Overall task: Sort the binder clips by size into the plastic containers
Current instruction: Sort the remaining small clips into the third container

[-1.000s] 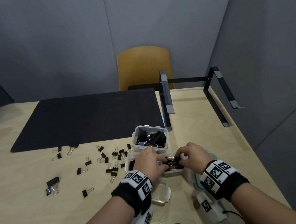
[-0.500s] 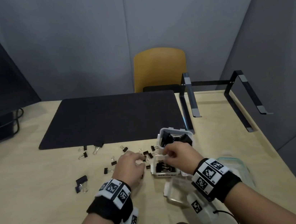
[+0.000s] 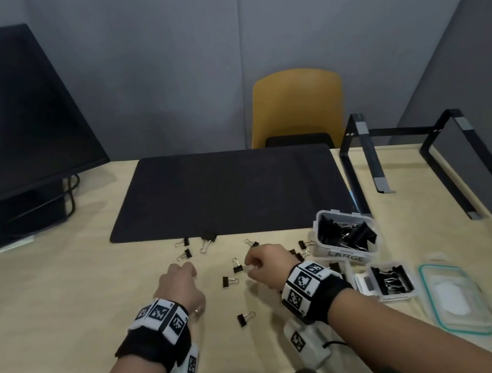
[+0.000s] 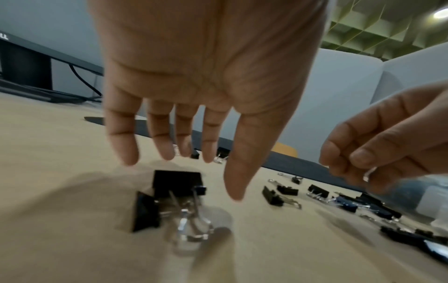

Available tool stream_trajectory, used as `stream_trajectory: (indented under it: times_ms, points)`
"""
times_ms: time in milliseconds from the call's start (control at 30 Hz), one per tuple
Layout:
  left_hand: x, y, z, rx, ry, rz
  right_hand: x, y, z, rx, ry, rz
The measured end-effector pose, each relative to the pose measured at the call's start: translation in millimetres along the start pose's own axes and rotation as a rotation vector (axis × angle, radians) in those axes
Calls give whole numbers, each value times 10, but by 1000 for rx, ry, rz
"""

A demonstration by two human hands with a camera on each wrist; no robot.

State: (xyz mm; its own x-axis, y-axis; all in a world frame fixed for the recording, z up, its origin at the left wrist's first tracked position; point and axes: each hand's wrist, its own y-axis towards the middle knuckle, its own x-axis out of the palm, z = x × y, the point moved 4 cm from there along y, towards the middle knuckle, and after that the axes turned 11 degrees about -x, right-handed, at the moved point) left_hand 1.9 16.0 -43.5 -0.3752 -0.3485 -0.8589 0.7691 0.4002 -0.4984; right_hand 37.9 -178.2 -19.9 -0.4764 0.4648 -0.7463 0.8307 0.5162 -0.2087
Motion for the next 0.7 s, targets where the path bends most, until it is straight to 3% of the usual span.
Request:
stream_trajectory:
  times_ms: [100,467,700]
  points:
    - [46,71,-103,-26,48,-48,66,209,-74,-10,-21,22]
    - [-84,284,-31,173,-98,102,280,836,-363,-73,-124,-27]
    - [-129,358,-51,109,-302,107,441,1085,-359,-118,-289,-251]
